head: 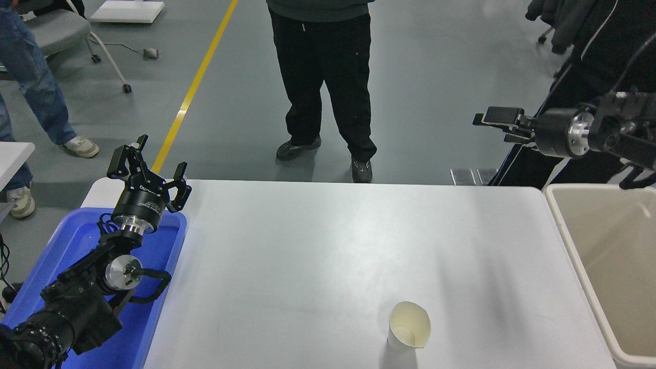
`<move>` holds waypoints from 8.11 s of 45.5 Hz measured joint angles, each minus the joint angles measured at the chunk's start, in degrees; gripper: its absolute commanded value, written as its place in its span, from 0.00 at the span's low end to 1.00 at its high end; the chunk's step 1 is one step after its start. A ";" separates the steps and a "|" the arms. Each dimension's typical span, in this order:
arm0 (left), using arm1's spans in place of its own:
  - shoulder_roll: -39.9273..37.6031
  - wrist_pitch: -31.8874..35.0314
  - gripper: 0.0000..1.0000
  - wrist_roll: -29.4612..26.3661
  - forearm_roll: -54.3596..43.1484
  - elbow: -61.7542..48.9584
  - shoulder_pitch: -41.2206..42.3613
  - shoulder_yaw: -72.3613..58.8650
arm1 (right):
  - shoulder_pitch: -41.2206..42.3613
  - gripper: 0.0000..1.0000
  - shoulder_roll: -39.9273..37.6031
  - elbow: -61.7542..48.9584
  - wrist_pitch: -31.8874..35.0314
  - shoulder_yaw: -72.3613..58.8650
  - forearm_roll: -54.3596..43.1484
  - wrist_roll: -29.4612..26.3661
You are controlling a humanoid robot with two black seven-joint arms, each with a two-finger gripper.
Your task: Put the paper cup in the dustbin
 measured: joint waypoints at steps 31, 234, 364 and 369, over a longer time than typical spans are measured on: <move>0.00 0.00 1.00 0.00 0.00 -0.01 0.00 0.00 | 0.80 1.00 17.25 7.25 3.53 -11.03 -12.04 -0.11; 0.00 0.00 1.00 0.00 -0.01 0.00 0.00 -0.01 | 0.01 0.00 -18.96 16.12 11.62 16.66 -13.83 8.71; 0.00 0.00 1.00 0.00 0.00 0.00 0.01 0.00 | -53.86 0.15 10.20 -49.83 -19.59 27.07 15.53 -29.83; 0.00 0.00 1.00 0.00 0.00 0.00 0.01 0.00 | -54.21 0.43 10.30 -49.83 -20.90 27.06 15.59 -29.83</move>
